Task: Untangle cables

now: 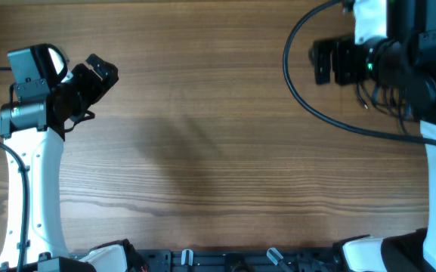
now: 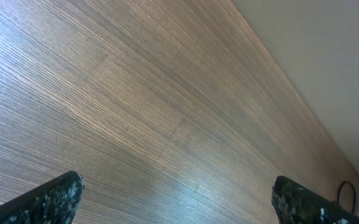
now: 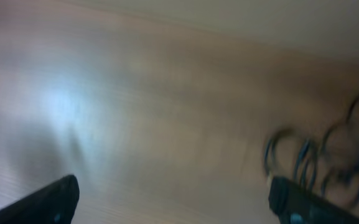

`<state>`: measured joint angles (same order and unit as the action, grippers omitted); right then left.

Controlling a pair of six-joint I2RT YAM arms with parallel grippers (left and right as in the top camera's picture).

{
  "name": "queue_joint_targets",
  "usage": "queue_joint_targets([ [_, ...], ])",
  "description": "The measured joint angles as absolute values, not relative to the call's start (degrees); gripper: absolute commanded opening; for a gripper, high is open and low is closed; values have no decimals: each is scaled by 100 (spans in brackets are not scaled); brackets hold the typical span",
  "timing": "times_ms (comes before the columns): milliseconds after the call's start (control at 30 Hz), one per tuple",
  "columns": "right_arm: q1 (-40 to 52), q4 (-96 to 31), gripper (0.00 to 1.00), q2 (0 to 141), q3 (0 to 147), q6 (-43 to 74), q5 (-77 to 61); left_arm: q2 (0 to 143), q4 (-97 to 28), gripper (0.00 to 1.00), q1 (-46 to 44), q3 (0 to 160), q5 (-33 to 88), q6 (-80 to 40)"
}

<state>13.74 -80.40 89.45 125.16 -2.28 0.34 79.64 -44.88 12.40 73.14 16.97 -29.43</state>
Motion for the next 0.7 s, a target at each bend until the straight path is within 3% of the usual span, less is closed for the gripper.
queue_joint_targets([
  [267, 1374, -5457, 100, 7363, 10027, -895, -154, 7966, -4499, 100, 1240, 7314, 1697, -2943],
  [700, 954, -644, 100, 3900, 4248, -1358, -681, 7964, -4499, 100, 1240, 7314, 1697, -2943],
])
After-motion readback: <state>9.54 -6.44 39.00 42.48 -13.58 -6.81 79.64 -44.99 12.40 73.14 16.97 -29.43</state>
